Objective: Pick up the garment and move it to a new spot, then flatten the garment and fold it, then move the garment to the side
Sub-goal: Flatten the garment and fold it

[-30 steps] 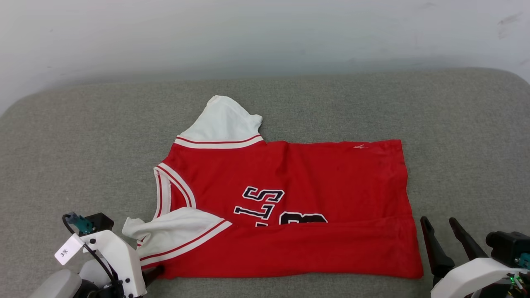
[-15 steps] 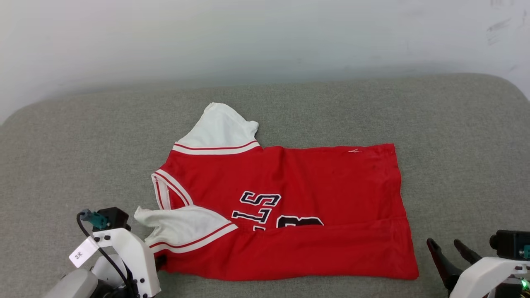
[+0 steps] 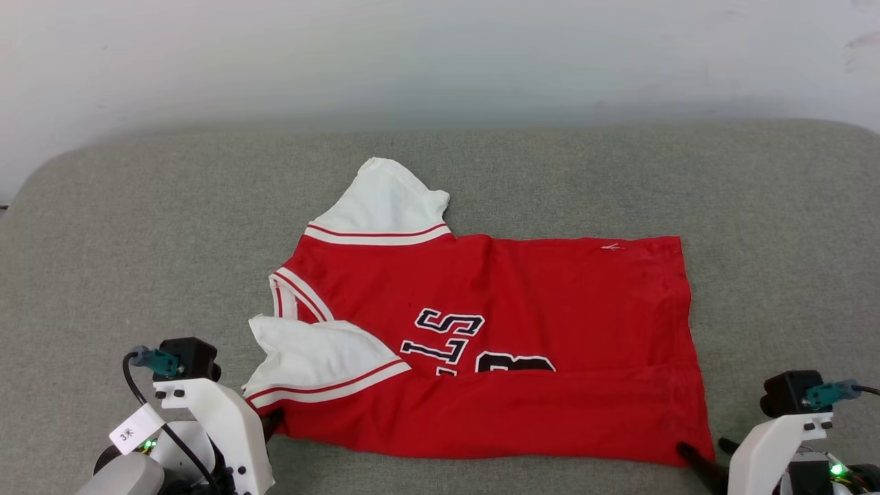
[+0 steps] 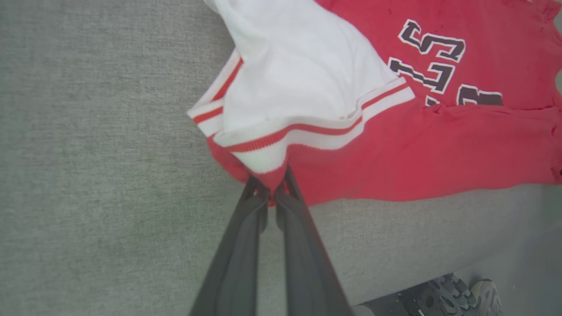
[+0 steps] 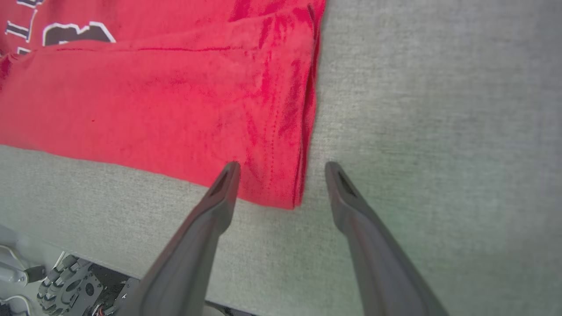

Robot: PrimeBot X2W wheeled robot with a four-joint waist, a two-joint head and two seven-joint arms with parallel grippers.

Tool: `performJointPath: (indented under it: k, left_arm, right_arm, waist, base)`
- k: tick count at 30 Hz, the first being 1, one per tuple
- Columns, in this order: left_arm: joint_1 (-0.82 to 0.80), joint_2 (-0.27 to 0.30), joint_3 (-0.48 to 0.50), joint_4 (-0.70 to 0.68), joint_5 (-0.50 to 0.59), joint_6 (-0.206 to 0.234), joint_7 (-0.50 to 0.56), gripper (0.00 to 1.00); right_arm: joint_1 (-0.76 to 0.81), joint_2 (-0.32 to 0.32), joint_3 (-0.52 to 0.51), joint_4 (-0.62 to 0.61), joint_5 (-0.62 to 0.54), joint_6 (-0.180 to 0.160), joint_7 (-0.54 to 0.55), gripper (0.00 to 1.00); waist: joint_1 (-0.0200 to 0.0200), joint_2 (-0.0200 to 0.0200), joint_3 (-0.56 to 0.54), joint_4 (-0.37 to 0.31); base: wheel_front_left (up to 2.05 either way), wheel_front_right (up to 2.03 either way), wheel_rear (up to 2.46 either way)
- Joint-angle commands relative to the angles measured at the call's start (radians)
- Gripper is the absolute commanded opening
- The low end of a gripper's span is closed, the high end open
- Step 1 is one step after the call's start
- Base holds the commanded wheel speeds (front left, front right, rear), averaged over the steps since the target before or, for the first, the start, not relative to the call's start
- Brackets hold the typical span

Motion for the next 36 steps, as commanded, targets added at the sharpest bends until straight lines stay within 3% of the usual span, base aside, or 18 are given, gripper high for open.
performJointPath:
  k: [1,6,7,8,9,10,20,26,36]
  left_arm:
    - [0.008,0.001,0.004,-0.010,0.002,0.004,-0.006,0.00]
    - [0.004,-0.003,0.007,-0.014,0.001,0.001,-0.014,0.00]
    - [0.003,-0.005,0.008,-0.014,0.001,0.002,-0.015,0.00]
    - [0.002,-0.005,0.007,-0.013,0.001,0.002,-0.017,0.00]
    - [0.000,-0.006,0.008,-0.013,0.003,0.002,-0.019,0.00]
    - [-0.001,-0.006,0.008,-0.012,0.004,0.003,-0.019,0.00]
    - [0.032,-0.006,0.008,-0.013,0.006,-0.005,-0.056,0.00]
    - [0.126,0.022,0.010,-0.047,-0.015,0.021,-0.061,0.00]
    - [0.266,0.054,0.020,-0.102,-0.057,0.082,-0.058,0.00]
  right_arm:
    - [-0.022,0.005,0.024,0.022,0.006,-0.001,0.011,1.00]
    - [-0.053,0.022,0.076,0.108,0.011,-0.001,0.040,1.00]
    - [-0.055,0.025,0.090,0.127,0.010,-0.001,0.054,0.93]
    - [-0.057,0.031,0.104,0.139,0.014,-0.001,0.060,0.44]
    - [-0.062,0.038,0.112,0.148,0.023,0.000,0.065,0.09]
    - [-0.066,0.036,0.121,0.156,0.026,0.000,0.070,0.00]
    - [-0.072,-0.024,0.082,0.092,0.038,-0.001,0.042,0.00]
    - [0.007,-0.023,0.061,0.026,0.040,-0.001,0.075,0.00]
    - [0.142,0.015,0.002,-0.029,0.030,-0.001,0.103,0.00]
  waist:
    - [0.0000,0.0000,0.025,0.013]
    - [0.0000,0.0000,0.055,0.023]
    - [0.0000,0.0000,0.059,0.024]
    - [0.0000,0.0000,0.061,0.025]
    - [0.0000,0.0000,0.064,0.025]
    - [0.0000,0.0000,0.065,0.026]
    - [0.0000,0.0000,-0.025,0.035]
    - [0.0000,0.0000,-0.110,0.031]
    - [0.0000,0.0000,-0.151,0.029]
  base:
    - [0.00,0.00,0.00]
    - [0.00,0.00,0.00]
    - [0.00,0.00,0.00]
    - [0.00,0.00,0.00]
    - [0.00,0.00,0.00]
    - [0.00,0.00,0.00]
    - [0.00,0.00,0.00]
    - [0.00,0.00,0.00]
    - [0.00,0.00,0.00]
